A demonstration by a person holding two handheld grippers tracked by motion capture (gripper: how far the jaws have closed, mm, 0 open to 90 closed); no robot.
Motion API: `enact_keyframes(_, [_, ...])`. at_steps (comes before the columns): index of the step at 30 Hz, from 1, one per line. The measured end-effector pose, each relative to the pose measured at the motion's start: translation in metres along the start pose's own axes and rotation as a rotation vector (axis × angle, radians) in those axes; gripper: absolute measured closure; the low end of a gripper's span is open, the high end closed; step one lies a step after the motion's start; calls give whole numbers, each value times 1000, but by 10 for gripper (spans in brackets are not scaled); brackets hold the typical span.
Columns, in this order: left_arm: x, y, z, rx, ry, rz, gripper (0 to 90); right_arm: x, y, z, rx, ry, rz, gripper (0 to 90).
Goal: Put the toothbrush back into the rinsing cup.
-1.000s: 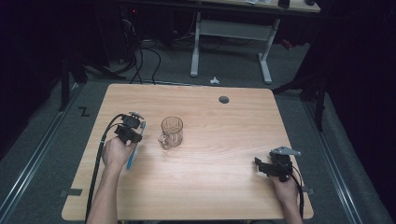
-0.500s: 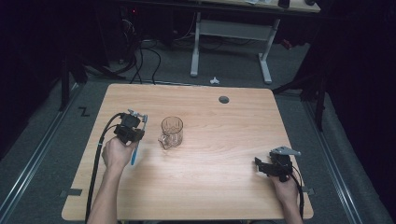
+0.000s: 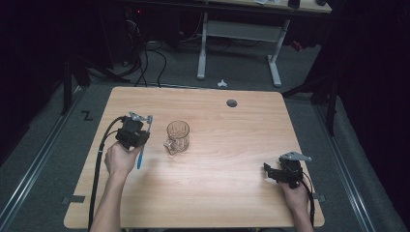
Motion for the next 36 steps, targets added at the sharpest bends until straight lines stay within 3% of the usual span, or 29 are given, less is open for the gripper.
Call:
enact_keyframes(8, [-2,8,-19,-95,-14,-36,800,0,0,0,0,0,-1,282])
enact_keyframes(14, [-4,12,-28,-139,-25,-57,800,0,0,0,1,0,-2,282])
enact_keyframes(36, [-18,25,-47,-242,-93,-79,800,0,0,0,0,1,-2,283])
Point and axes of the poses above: each handheld gripper's, and its own axes: z roughly forward along the jaws, y roughly out of its top, x roughly to its left, the point moved 9 cm from there along z, roughly forward along the jaws, and after that the axes turned 9 degrees about y, right-handed, at the moved point
